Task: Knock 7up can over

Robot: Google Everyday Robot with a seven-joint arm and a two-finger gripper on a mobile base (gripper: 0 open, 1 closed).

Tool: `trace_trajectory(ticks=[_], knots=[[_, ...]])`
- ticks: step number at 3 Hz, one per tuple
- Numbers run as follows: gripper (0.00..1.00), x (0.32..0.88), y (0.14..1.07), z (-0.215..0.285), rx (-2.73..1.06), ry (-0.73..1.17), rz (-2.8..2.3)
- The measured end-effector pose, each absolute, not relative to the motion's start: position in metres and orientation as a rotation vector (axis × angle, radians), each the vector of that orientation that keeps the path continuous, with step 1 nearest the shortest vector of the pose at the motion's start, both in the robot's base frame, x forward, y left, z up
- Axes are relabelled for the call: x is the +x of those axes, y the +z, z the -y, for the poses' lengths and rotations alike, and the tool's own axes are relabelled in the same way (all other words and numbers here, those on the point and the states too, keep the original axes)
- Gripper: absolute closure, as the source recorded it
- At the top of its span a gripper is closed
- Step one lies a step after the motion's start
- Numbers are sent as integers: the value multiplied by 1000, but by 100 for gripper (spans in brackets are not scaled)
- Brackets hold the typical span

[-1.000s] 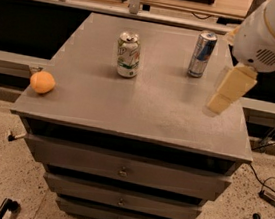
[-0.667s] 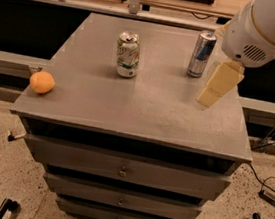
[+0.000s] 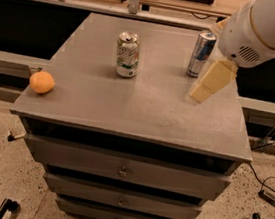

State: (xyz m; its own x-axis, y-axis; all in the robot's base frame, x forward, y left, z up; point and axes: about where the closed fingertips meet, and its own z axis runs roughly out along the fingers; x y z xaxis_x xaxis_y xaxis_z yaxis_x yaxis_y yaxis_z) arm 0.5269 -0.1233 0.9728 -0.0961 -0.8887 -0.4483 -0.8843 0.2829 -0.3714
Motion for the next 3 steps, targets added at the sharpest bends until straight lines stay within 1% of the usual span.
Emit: trace_trajectory(ticks=[1,2,3], knots=[[0,552,975,101,-1483,73,-1837],[0,585,982,75,-1397,209,-1712],[0,619,977,38,-1317,424,-1619]])
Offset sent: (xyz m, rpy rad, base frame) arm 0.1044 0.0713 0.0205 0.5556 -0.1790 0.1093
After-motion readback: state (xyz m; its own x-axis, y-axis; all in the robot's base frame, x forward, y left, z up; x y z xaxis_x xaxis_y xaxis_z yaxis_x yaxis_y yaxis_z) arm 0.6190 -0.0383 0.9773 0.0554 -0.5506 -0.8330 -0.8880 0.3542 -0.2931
